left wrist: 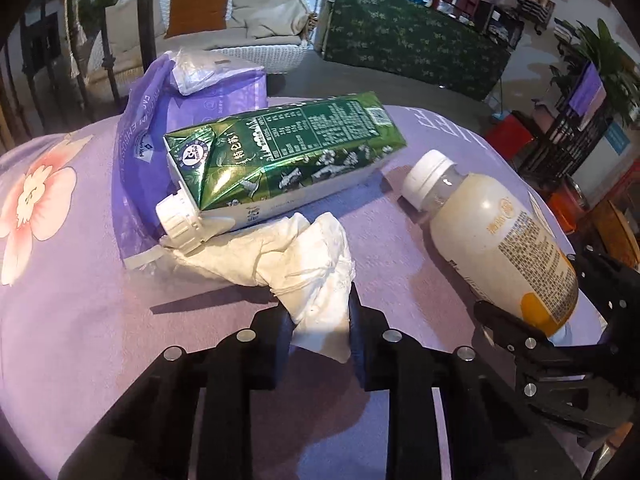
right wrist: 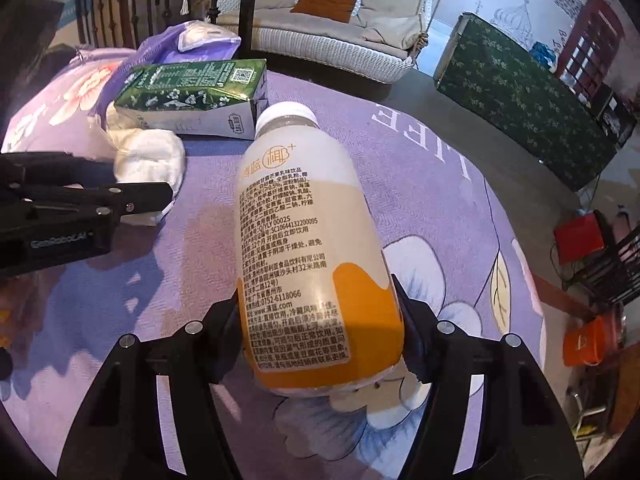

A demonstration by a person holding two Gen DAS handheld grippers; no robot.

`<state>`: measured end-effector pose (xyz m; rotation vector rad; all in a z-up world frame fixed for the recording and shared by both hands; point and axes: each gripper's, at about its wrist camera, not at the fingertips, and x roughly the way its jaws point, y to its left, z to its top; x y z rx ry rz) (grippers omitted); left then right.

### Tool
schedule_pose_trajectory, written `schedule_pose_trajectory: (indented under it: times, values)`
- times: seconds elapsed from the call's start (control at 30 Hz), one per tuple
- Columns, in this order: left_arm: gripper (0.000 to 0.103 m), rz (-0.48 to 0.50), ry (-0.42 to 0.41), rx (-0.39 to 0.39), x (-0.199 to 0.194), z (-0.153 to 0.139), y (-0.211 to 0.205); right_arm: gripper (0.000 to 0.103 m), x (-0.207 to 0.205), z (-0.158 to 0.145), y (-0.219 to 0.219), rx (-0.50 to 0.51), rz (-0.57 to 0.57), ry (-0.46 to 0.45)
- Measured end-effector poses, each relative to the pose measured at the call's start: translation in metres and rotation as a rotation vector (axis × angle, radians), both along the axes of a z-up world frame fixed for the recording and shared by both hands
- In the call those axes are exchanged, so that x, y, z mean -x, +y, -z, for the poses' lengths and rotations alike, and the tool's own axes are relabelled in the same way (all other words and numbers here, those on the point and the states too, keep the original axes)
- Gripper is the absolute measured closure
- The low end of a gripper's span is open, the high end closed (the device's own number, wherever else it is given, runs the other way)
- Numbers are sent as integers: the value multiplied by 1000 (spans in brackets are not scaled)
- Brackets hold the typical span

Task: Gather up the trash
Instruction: 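Grasp the white tissues with the left gripper while the right gripper grasps the white-and-orange bottle, then carry the bottle with the right gripper toward the bin while the left gripper carries the tissues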

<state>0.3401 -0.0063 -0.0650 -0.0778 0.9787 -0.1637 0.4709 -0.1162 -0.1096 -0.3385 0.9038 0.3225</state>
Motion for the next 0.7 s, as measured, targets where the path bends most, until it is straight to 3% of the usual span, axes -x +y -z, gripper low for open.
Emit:
schedule_pose_trajectory:
  times: [0.33,0.53,0.7]
  values:
    - [82,107,-56,26,76,-23,-4,39,53,0,-15,-170,48,58]
    - [82,215,-8,83,115,-23,-13,40,98,-12,-20,-245,54,64]
    - [82,268,-25,25,155,-21,-18,41,139,-15,-26,-282,72,71]
